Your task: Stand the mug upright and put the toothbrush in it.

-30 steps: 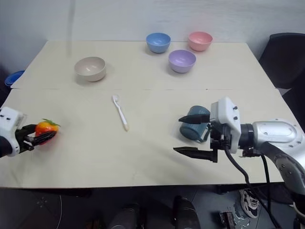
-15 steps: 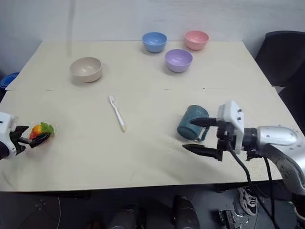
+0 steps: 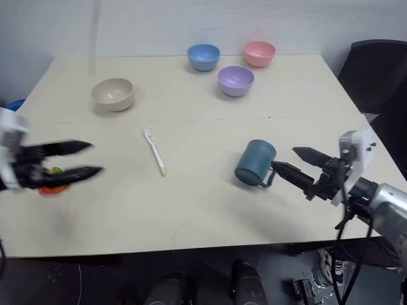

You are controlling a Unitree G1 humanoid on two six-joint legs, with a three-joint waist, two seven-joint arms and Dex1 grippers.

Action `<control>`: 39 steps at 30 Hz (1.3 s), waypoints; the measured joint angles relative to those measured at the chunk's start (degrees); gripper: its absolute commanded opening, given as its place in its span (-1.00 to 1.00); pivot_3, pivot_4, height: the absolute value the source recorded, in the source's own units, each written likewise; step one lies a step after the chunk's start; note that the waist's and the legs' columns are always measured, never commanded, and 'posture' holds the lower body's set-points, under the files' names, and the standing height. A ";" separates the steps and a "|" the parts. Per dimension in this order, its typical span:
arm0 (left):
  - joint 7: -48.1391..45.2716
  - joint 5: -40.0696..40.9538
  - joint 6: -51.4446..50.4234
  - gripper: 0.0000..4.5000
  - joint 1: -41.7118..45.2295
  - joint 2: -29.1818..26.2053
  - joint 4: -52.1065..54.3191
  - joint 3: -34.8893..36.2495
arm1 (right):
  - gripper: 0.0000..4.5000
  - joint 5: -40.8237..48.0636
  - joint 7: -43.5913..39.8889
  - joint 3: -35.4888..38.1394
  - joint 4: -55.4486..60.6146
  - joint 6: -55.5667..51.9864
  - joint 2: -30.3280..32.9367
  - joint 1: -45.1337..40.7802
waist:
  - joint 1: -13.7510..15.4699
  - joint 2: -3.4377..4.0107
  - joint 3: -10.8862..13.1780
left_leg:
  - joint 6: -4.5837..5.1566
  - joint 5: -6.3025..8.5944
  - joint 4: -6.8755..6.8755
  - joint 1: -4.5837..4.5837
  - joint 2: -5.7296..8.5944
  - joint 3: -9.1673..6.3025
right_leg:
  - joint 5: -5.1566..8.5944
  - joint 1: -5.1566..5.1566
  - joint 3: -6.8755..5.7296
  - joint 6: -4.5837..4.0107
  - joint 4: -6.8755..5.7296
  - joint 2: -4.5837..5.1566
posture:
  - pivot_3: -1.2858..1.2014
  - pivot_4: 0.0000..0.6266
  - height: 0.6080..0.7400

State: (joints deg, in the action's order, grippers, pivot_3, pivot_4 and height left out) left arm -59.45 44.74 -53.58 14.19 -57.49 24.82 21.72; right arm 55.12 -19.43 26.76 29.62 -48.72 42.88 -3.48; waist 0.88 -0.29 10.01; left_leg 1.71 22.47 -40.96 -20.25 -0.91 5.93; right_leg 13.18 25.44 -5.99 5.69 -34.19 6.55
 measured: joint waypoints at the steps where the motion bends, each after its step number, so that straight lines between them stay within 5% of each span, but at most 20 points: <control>1: -1.08 0.29 0.53 1.00 1.67 0.10 2.35 -4.12 | 1.00 -2.27 5.18 -1.23 -1.24 -0.27 -3.33 -0.77 | -0.14 -0.07 -0.04 | -0.04 0.00 -0.02 0.00 0.02 0.02 | 0.01 0.00 0.00 -0.02 -0.02 -0.04 | 0.03 -0.52 1.00; 4: -5.89 -1.94 5.09 1.00 7.30 -1.24 3.10 -12.77 | 1.00 -6.60 17.15 -4.69 -4.95 -3.10 -11.98 -2.09 | -0.93 0.16 0.05 | -0.09 -0.01 0.02 0.03 0.08 0.13 | 0.06 0.04 0.03 -0.11 -0.06 -0.16 | 0.03 -0.52 1.00; 11: -8.42 -6.81 10.32 1.00 12.57 0.46 -2.76 -20.67 | 1.00 -7.31 27.50 -5.85 -7.72 -4.29 -21.79 -7.48 | -1.65 0.61 0.09 | -0.14 -0.01 0.11 0.05 0.01 0.35 | 0.08 0.07 0.09 -0.13 0.01 -0.33 | 0.03 -0.52 1.00; 24: -8.50 -9.03 13.18 1.00 15.42 5.04 -5.02 -23.68 | 1.00 -11.90 23.22 -12.38 -9.58 -10.55 -18.21 -11.08 | -1.21 0.61 0.09 | -0.11 -0.02 0.07 -0.01 -0.03 0.46 | 0.08 0.05 0.09 -0.14 0.05 -0.38 | 0.03 -0.52 1.00; 28: -7.50 -9.21 13.18 1.00 16.65 5.67 -4.84 -24.11 | 0.63 -16.07 22.02 -16.52 -10.50 -10.99 -17.96 -13.57 | -1.35 0.60 0.08 | -0.11 -0.02 0.07 0.00 -0.06 0.40 | 0.08 0.05 0.10 -0.14 0.05 -0.41 | 0.03 -0.52 1.00; 32: -6.91 -10.73 13.75 1.00 17.03 5.68 -4.92 -24.89 | 0.04 -20.04 18.81 -19.68 -13.71 -10.52 -17.38 -16.62 | -1.46 0.52 0.04 | -0.11 -0.02 0.05 0.01 -0.07 0.40 | 0.08 0.04 0.11 -0.14 0.05 -0.41 | 0.03 -0.52 1.00; 36: -6.99 -11.76 14.58 1.00 17.89 5.68 -5.50 -25.11 | -0.25 -20.87 16.26 -20.01 -14.52 -11.60 -17.18 -18.00 | -1.49 0.52 0.04 | -0.11 -0.02 0.06 -0.01 -0.10 0.28 | 0.09 0.04 0.09 -0.14 0.06 -0.42 | 0.03 -0.52 1.00; 39: -7.10 -12.27 15.09 1.00 19.01 5.74 -5.98 -25.11 | -0.72 -22.27 14.55 -20.27 -15.47 -12.25 -16.74 -18.93 | -1.47 0.52 0.04 | -0.11 -0.02 0.06 0.00 -0.08 0.23 | 0.09 0.04 0.10 -0.14 0.06 -0.41 | 0.03 -0.52 1.00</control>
State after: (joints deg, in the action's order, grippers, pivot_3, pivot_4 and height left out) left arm -66.54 32.47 -38.49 33.20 -51.75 18.83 -3.39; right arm 32.85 -4.88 6.49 14.15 -60.97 26.14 -22.41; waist -0.60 0.23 10.05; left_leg 1.60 22.44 -40.90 -20.25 -0.99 6.16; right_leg 13.26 25.48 -5.89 5.55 -34.14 6.14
